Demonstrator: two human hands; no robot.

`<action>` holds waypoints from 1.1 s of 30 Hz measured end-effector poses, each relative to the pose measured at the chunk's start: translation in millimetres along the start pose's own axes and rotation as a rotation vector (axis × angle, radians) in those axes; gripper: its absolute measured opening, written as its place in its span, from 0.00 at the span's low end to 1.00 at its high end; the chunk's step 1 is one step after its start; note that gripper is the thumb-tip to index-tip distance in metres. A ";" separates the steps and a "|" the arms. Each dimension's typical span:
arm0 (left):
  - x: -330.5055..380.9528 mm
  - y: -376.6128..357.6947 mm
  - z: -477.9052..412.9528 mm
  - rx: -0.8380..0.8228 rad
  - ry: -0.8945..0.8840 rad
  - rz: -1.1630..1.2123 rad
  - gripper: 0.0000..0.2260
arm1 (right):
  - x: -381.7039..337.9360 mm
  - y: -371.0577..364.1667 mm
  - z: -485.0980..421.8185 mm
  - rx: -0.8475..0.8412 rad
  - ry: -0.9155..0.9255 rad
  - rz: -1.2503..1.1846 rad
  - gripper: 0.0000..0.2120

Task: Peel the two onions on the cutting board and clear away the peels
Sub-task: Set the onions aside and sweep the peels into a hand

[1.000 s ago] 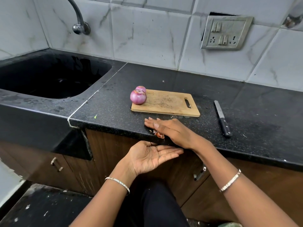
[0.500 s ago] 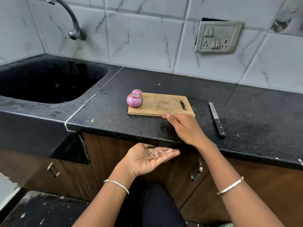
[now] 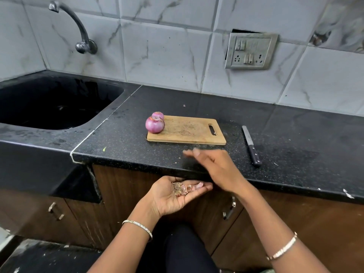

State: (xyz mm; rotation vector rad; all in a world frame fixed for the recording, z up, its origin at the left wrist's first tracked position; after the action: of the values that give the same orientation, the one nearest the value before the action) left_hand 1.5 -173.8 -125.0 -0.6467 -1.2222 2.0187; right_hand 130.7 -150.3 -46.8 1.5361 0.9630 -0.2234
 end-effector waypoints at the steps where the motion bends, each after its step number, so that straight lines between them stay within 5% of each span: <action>1: -1.0 -1.3 0.7 0.000 0.003 0.016 0.25 | 5.4 7.4 -8.1 0.055 -0.034 0.069 0.22; 6: -3.5 -1.3 2.1 0.018 -0.050 -0.045 0.24 | 24.5 -14.0 -33.6 -0.151 -0.090 0.453 0.31; 14: 1.8 4.4 5.2 0.027 -0.128 -0.096 0.22 | -23.0 -40.8 16.5 -0.284 0.113 0.145 0.24; 17: -1.8 2.8 7.2 0.036 -0.070 -0.068 0.24 | -26.8 -12.9 13.3 -0.097 0.038 -0.040 0.15; 21: -9.1 2.7 14.0 0.010 0.015 -0.023 0.24 | -0.3 38.5 -23.0 0.273 -0.145 0.203 0.11; 25: -14.4 -4.4 20.3 -0.038 0.058 -0.025 0.23 | 53.8 63.0 -56.0 0.197 -0.560 0.452 0.16; 28: -19.2 -21.3 27.2 -0.117 0.044 -0.061 0.22 | 59.2 46.0 -61.5 0.106 -0.573 0.472 0.12; 33: -12.7 -51.7 36.6 -0.169 -0.065 -0.035 0.22 | 55.4 32.1 -44.3 0.328 -0.573 0.353 0.08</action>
State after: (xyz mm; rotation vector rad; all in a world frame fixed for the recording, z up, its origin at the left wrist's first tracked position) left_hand -0.9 -187.0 -61.8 -0.6388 -1.4445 1.9352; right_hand 170.5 -83.5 -48.2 1.7702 0.2024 -0.5525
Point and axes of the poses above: each hand's wrist, its own z-axis away from the middle knuckle, its own y-axis out of the back of the hand, x = y × z, the point moved 4 cm from there along -z, towards the middle knuckle, and after that the axes turned 8 degrees about z, right-handed, at the moved point
